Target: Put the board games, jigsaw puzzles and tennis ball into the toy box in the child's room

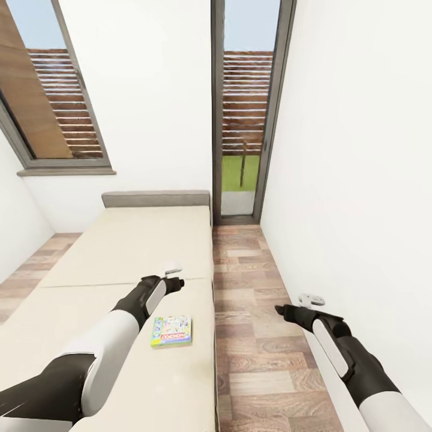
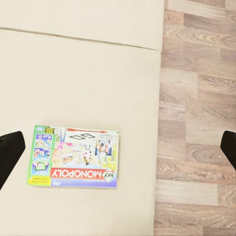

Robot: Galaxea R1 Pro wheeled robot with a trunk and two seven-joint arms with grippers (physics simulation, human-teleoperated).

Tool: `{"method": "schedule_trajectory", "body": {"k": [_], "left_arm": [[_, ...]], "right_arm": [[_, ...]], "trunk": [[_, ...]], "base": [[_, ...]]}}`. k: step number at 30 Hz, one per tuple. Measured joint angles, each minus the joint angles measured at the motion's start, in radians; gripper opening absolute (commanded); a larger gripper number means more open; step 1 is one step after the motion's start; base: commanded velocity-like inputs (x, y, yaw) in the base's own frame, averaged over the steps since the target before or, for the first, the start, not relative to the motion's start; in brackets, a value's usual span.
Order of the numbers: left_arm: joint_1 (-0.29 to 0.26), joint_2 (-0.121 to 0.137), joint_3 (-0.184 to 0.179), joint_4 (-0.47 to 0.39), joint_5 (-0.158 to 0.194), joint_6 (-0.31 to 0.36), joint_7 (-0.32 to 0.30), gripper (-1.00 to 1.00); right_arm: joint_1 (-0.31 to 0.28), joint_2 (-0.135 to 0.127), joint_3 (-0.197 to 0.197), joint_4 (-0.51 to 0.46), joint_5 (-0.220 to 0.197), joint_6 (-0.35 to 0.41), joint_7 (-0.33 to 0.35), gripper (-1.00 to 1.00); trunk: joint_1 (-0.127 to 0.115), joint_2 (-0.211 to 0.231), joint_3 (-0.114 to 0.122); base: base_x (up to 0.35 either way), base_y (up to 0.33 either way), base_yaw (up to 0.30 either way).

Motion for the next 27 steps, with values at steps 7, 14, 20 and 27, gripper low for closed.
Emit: {"method": "schedule_trajectory", "body": {"k": [7,14,20,27], "left_arm": [[0.000,0.000,0.000,0.001,0.001,-0.015,0.000,1.00],[0.000,0.001,0.000,0.001,0.000,-0.017,0.000,1.00],[0.000,0.003,0.000,0.001,0.000,-0.019,-0.001,1.00],[0.000,0.002,-0.001,0.003,-0.001,-0.039,-0.001,1.00]], "right_arm": [[0.014,0.000,0.001,-0.212,-0.002,0.096,-0.001,1.00],[0.103,0.001,-0.003,-0.483,-0.012,0.220,-0.001,1.00],[0.130,0.007,-0.010,-0.536,-0.022,0.279,0.000,1.00],[0.133,0.010,-0.024,-0.542,-0.036,0.291,0.000,1.00]], "trunk": [[0.000,0.000,-0.012],[0.000,0.000,-0.023],[0.000,0.000,-0.033],[0.000,0.000,-0.045]], "base": [[0.000,0.000,0.000],[0.000,0.000,0.000],[0.000,0.000,0.000],[0.000,0.000,0.000]]}}
